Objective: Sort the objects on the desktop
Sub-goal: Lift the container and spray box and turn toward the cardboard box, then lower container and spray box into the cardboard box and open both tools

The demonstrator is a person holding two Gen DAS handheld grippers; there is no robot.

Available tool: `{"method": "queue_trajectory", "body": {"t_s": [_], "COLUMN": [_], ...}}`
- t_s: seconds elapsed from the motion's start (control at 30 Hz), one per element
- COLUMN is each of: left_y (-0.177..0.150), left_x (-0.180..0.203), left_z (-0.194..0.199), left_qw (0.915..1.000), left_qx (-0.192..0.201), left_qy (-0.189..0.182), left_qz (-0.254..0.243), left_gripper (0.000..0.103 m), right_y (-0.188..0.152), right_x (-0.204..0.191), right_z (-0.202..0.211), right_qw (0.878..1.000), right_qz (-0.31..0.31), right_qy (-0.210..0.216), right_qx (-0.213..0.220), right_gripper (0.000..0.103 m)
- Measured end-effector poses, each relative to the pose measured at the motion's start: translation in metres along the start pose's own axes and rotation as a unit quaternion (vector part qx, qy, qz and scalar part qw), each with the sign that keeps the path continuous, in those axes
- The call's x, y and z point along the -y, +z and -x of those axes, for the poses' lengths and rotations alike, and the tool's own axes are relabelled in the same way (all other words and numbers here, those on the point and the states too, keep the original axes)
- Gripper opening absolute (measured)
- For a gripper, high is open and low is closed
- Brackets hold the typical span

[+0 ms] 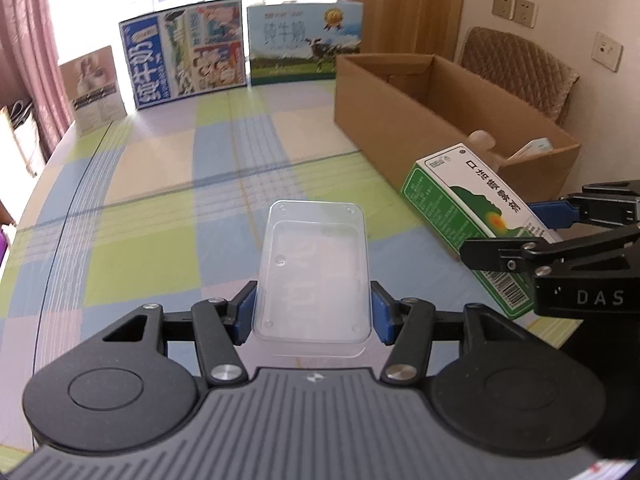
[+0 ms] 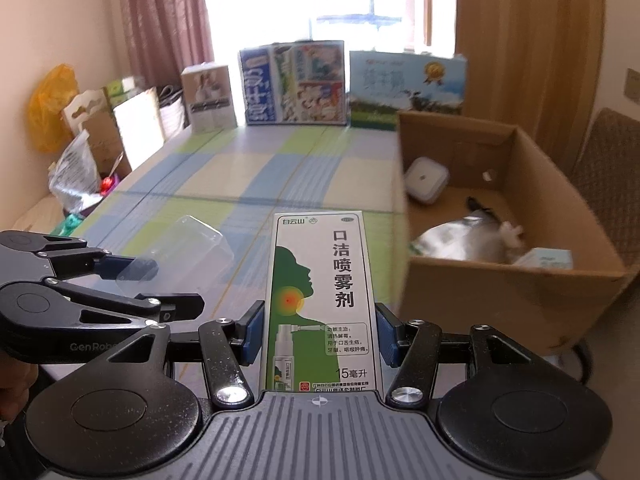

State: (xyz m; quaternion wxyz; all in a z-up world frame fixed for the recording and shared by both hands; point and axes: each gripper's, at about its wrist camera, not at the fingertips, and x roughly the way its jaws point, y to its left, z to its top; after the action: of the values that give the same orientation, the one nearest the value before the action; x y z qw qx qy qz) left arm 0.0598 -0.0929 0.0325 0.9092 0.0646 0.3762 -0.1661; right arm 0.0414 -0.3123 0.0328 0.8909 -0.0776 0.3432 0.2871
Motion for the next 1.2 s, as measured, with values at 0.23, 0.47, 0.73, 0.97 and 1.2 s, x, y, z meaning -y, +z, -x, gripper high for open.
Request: {"method": "queue_trajectory", "body": {"t_s": [0.23,0.47,0.73,0.97,1.2], "left_y": [0.020,0.037,0.051,0.064,0.092], "left_x": [0.026,0.046,0.060,0.074,0.090], "left_z": [0.003,0.002,0.000,-0.003,-0.016], "left_qw": [0.9995,0.9986,0.9978,0.9965,0.9950], "left_qx": [0.015,0.023,0.030,0.039,0.053], "left_qy": [-0.018,-0.034,-0.042,-0.054,-0.068], "left_qz": [-0.021,-0.034,-0.041,-0.050,-0.051], "left_gripper": [0.052,0.052,0.052,0.052,0.052], "right_y": [0.003,0.008,0.008,0.017,0.036], "right_x": [0.024,0.045,0.066,0.088,0.121], "right_z": [0.019,0.035,0.046,0.051,0.045], "right_qw": [0.999,0.998,0.996,0.993,0.992], "right_qz": [-0.023,-0.043,-0.060,-0.068,-0.067], "right_qy": [-0.020,-0.038,-0.051,-0.069,-0.084], "right_qx": [0.018,0.038,0.048,0.061,0.067], "right_gripper": [0.053,0.053,0.053,0.053,0.053]}}
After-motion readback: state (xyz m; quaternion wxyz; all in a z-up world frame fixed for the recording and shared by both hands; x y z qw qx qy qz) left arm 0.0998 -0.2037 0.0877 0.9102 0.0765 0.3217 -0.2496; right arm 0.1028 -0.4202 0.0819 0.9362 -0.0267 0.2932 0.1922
